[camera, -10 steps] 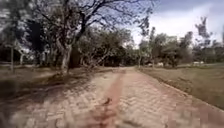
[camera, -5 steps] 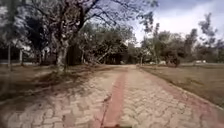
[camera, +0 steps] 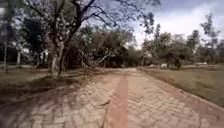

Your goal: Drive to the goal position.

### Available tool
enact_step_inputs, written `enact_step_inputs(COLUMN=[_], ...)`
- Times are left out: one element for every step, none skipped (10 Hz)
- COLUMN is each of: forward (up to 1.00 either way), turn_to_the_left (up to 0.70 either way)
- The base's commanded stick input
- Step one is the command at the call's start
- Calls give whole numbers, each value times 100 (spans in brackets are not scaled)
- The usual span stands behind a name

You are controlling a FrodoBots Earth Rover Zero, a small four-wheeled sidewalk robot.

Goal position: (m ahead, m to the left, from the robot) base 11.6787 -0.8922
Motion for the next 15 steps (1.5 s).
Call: enact_step_inputs(forward=[85, 85, 85, 85, 85, 85, 85, 85, 85, 85, 85, 85, 85, 85, 85], turn_to_the_left=[0, 0, 0, 0, 0, 0, 0, 0, 0, 0, 0, 0, 0, 0, 0])
